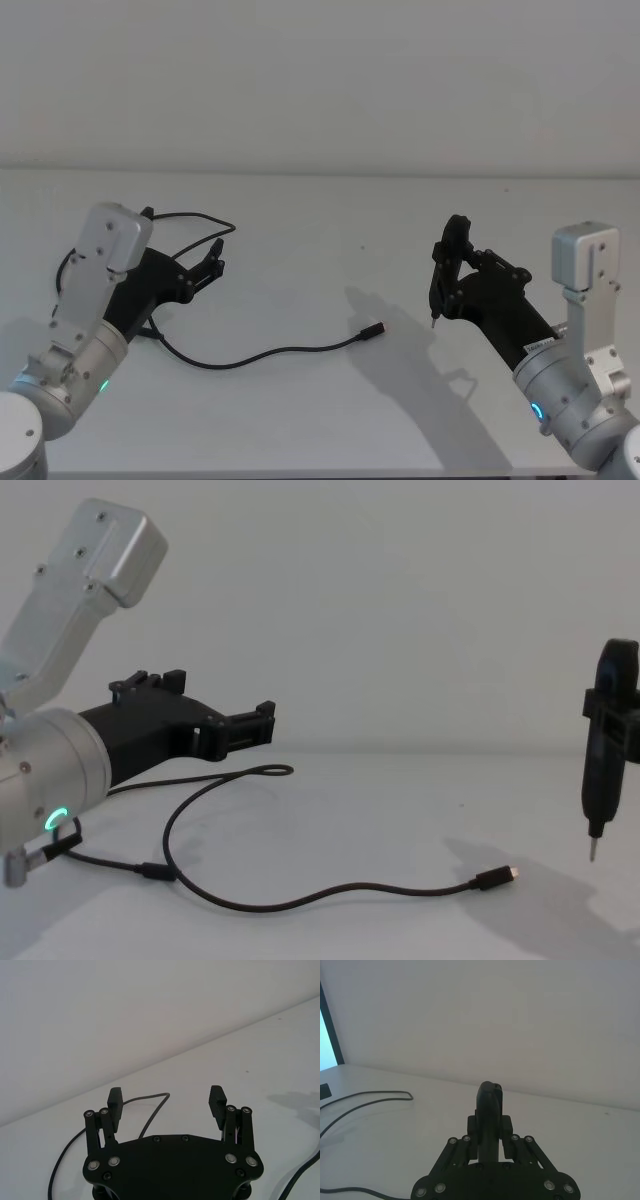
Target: Pick up the data cable with the one hand.
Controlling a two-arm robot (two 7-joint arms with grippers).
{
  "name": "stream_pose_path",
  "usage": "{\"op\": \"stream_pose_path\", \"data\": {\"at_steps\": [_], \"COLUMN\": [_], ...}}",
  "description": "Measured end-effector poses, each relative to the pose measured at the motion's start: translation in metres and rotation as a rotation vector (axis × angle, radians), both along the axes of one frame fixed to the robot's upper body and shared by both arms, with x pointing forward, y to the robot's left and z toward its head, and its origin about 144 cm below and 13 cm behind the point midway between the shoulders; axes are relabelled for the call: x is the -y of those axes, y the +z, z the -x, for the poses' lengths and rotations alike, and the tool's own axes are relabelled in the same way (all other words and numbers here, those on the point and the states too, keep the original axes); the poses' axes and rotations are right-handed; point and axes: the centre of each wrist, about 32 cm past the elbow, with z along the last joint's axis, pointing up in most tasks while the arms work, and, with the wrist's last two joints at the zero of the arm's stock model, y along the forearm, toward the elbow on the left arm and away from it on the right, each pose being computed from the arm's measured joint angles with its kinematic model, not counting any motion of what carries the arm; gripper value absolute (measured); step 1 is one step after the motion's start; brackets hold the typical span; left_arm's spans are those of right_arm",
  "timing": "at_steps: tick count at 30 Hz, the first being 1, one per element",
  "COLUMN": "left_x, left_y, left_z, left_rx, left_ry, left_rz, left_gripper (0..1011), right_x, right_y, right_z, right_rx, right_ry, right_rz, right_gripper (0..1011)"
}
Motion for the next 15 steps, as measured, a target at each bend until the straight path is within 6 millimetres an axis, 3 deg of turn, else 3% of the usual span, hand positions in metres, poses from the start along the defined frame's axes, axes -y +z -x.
{"op": "stream_pose_path", "data": {"at_steps": [15], "left_x": [-0.0001], "left_y": [0.0000], "left_z": [0.0000], "left_rx": [0.000], "left_ry": [0.000], "left_rz": [0.000], "left_gripper": [1001], "right_x": [0.0000], "right_y": [0.0000], "right_z": [0.0000], "right_rx": [0.000], "right_ry": [0.000], "right_rz": [0.000], "right_gripper": [274]}}
